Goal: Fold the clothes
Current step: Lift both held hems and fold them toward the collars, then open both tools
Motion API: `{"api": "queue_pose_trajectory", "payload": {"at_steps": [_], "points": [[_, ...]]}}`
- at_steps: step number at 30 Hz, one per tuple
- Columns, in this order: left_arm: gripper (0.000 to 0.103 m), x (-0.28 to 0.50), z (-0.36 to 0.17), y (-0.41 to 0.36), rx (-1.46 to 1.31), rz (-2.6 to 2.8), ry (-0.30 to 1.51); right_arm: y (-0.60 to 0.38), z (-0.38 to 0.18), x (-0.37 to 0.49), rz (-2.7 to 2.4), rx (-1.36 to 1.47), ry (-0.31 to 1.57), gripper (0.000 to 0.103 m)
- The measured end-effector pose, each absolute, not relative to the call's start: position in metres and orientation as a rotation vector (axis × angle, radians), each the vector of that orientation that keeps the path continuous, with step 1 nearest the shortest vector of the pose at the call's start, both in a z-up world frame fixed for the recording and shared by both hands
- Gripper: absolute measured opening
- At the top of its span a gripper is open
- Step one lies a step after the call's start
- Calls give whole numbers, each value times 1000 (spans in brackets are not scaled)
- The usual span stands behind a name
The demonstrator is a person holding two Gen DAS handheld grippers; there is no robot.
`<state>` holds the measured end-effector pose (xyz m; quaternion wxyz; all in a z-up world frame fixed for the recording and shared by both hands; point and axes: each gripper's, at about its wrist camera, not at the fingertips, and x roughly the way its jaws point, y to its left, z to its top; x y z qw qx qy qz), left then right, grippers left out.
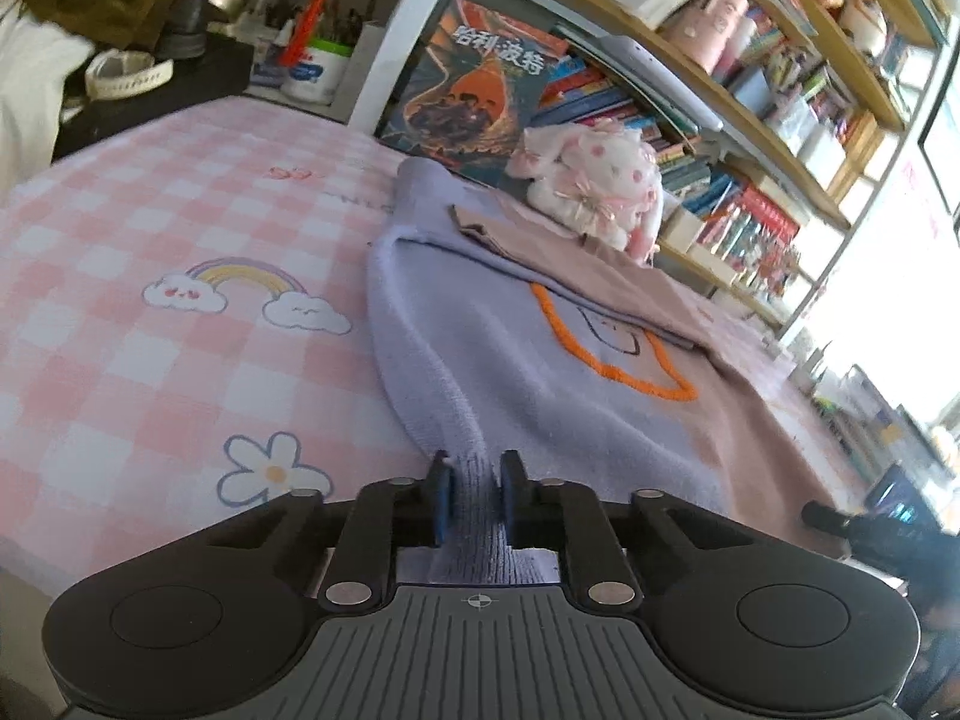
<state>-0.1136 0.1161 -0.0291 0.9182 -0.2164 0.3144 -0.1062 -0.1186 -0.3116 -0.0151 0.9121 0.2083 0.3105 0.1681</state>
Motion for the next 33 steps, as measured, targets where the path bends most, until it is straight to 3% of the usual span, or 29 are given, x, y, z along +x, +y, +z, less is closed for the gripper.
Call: {"api": "queue_pose_trajectory", "payload": {"at_steps": [3,19,33], "points": [[7,-116,-34,125,-525,-252,643,-312,-15,-121,351,409,646,9],[7,-175,-24,143,-708,-418,656,-333,8,-204,432,424,687,8],[7,-100,33,152,-810,-488,334,-340,78,-132,445,613,325,8]]}}
